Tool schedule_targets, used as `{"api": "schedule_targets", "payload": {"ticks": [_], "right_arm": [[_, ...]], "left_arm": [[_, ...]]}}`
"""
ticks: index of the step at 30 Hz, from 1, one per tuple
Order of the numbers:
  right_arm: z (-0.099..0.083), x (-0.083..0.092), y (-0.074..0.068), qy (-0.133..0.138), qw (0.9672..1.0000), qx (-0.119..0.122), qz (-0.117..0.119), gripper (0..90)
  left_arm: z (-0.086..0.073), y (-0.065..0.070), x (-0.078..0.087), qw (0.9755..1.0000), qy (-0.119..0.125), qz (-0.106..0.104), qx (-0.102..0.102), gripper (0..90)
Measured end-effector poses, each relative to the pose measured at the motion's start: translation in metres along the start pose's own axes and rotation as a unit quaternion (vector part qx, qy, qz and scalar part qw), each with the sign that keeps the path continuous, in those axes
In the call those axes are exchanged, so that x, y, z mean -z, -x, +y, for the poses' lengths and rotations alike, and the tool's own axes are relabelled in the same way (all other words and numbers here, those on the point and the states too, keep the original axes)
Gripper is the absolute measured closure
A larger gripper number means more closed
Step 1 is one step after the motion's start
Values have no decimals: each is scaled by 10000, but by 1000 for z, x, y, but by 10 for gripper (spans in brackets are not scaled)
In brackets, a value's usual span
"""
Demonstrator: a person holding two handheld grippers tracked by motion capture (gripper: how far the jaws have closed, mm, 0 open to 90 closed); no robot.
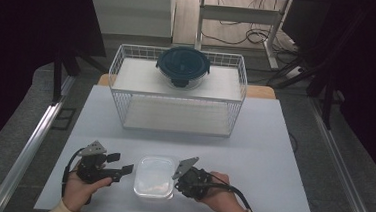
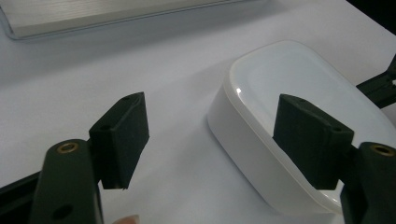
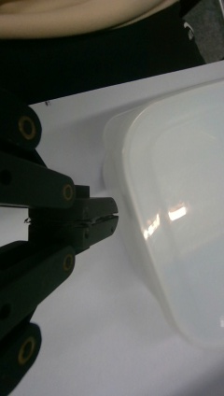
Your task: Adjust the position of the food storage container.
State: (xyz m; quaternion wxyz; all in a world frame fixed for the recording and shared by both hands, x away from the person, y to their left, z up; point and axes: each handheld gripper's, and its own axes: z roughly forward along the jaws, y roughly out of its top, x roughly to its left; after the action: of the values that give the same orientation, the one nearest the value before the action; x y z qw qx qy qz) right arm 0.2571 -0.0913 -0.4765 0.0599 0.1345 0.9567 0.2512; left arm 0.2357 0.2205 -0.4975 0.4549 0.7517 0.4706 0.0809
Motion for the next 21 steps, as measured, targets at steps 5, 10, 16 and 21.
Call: {"api": "schedule_targets", "payload": {"ticks": [5,10,16,21], "right_arm": [[-19,22,12,413,9977,-401,-365,892],[-48,38,31,1053,9848,-1311,-440,829],[-68,41,45,1574,9559,-2455,-337,366],[-69,40,45,1752,9463,-2699,-309,297]], "left_arm": [[0,1,-1,9999,19,-88,136,260],[-1,3,-1,9998,22,-134,167,257],[-2,2,5,9996,83,-140,232,254],[-1,3,4,9995,88,-197,238,254]]}}
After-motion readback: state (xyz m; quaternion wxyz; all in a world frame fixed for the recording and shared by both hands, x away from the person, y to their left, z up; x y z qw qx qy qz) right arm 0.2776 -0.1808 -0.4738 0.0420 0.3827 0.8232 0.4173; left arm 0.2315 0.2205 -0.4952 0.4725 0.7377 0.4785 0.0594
